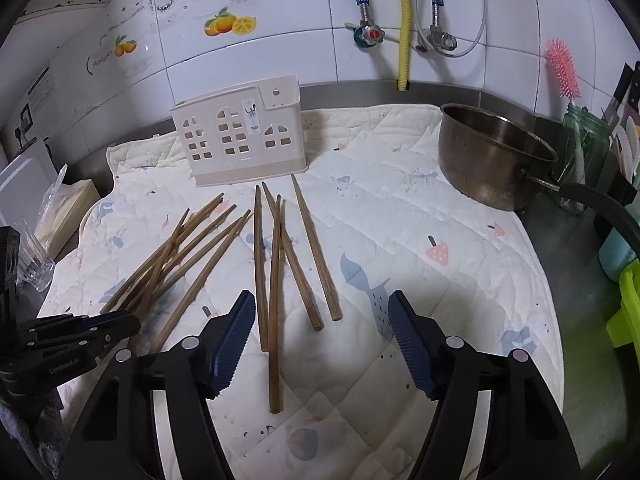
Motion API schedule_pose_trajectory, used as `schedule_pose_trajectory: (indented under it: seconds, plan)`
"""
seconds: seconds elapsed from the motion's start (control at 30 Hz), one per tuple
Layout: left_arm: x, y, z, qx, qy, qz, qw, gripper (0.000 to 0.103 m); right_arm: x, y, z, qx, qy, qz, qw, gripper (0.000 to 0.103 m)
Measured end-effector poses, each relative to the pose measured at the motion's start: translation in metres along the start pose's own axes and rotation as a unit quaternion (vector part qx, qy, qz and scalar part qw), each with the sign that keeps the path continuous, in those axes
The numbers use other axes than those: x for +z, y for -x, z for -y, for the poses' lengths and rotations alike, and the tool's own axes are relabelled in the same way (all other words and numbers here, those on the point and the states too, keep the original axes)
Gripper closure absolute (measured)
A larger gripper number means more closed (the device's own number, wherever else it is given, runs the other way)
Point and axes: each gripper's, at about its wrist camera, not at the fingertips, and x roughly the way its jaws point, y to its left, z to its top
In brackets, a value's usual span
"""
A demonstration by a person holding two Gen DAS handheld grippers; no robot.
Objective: Organize utensils
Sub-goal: 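Close the left gripper on one wooden chopstick while the right gripper grasps another chopstick, then lift both held chopsticks and carry them up over the white utensil holder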
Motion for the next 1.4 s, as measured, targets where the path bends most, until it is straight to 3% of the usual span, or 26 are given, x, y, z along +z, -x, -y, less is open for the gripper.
schedule_pose_trajectory:
  seconds: [0.3,0.6,1.17,1.4]
  plan:
    - [0.001,-0.009,0.0,0.023,0.007,-0.006,0.9997,0.092,-0.001,-0.007,0.001,0.013,0.0,-0.009,1.0,0.048]
    - [0.008,0.015,0.0,0.041,-0.003,0.035,0.9985,0.096,-0.002,-0.019,0.004,0.02,0.003,-0.024,1.0,0.065]
    - [0.033,0.055,-0.017,0.029,-0.01,0.079,0.9964,0.097,0.016,-0.071,0.003,0.021,0.025,-0.055,0.998,0.091]
    - [0.045,0.056,-0.025,0.021,-0.014,0.076,0.9968,0.097,0.015,-0.085,0.002,0.009,0.032,-0.076,0.997,0.091]
